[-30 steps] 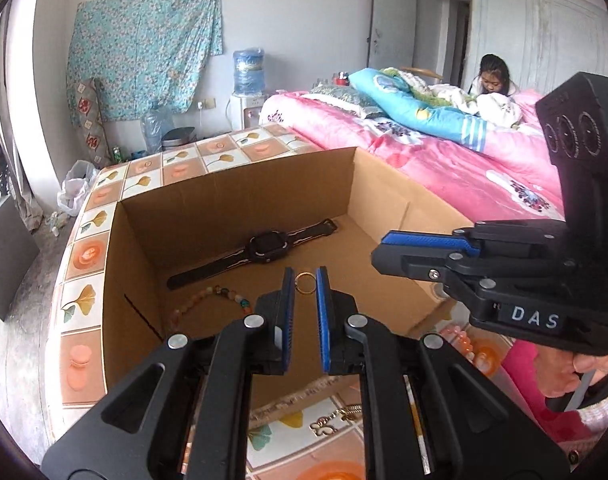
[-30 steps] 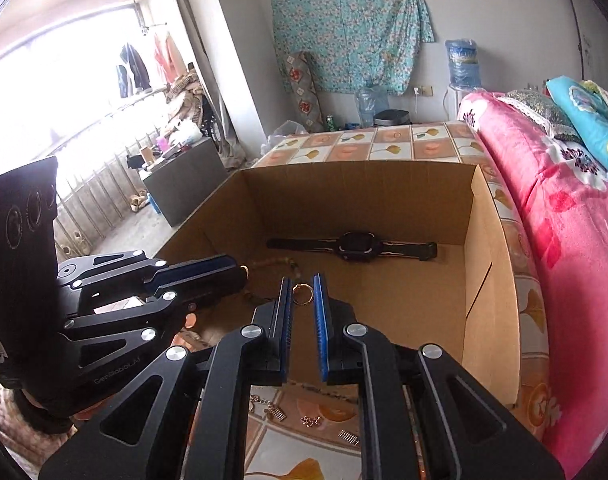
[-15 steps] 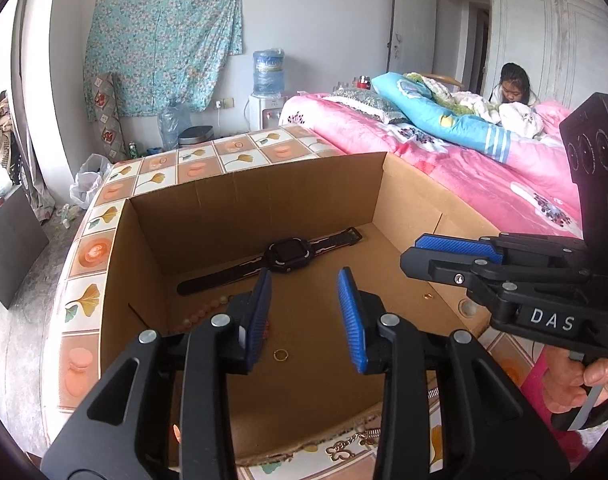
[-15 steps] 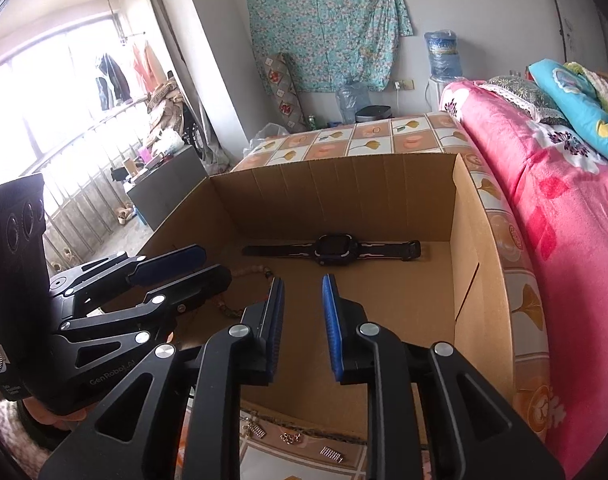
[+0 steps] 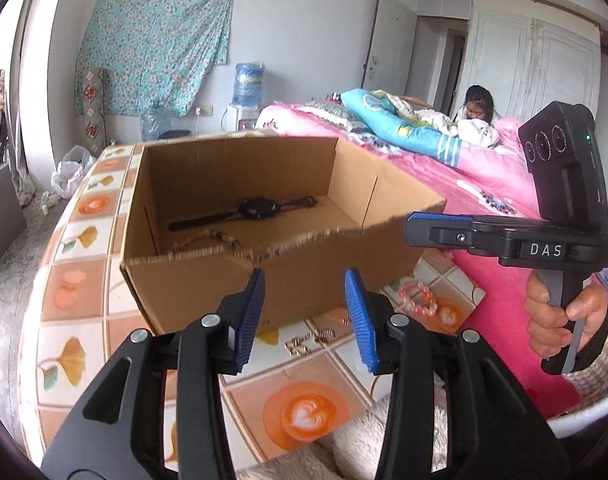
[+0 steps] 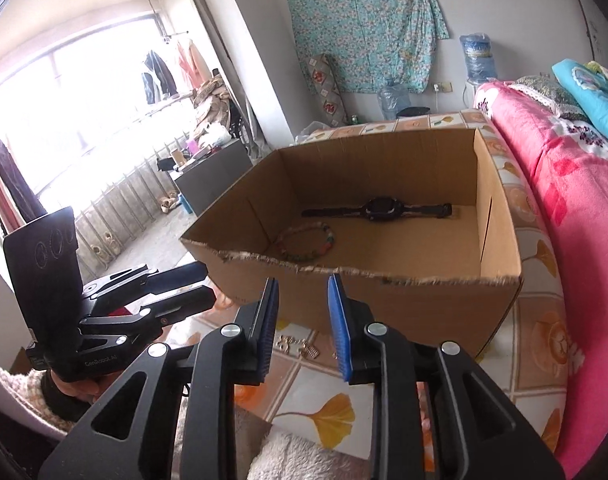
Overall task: Organize jewelry
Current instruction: 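Bring the left gripper back down to the gold charms on the table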
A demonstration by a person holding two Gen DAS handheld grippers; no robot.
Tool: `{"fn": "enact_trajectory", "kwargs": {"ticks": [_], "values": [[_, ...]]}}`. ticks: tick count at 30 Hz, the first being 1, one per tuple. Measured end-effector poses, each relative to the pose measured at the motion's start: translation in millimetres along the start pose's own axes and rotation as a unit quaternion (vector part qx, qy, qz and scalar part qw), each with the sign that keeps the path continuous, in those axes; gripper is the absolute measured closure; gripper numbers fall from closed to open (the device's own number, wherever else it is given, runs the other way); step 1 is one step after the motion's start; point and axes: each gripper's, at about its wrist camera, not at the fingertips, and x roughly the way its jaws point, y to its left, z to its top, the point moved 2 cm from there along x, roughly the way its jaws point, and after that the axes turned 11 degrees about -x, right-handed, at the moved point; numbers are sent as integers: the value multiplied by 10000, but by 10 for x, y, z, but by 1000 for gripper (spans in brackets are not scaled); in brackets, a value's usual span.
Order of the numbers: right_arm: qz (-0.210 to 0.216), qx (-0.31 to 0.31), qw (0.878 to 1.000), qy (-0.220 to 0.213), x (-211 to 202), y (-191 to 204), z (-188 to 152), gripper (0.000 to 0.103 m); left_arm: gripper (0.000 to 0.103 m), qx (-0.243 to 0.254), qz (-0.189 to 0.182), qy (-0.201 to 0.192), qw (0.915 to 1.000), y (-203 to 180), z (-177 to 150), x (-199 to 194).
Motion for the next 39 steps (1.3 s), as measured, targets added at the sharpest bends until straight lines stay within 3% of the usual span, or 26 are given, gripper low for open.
{"fn": "enact_trajectory", "kwargs": {"ticks": [5,13,17,19,24,31,34,39], "values": [[-342,70,9980,521,209,56,-218,77,63,-152,447,556,9973,67,-275,246],[-591,140,9965,572,418,7,-139,77,63,-155,703,413,9965,149,-183,339],[-460,271,9975,472,425,-60,-85,77,63,-181,825,340,9958,184,-118,380],[-661,228,9964,475,426,-96,-94,77,63,-195,878,275,9956,209,-87,387],[-286,738,9965,279,417,-247,-125,77,63,-203,847,238,9959,229,-52,421],[-261,688,9970,226,445,-235,-150,77,63,-292,751,264,9964,271,-53,453],[-191,611,9973,368,457,-204,-219,77,63,-271,479,484,9973,223,-138,479],[-94,586,9960,668,478,-113,-432,77,63,126,504,915,9945,65,-342,626]]}}
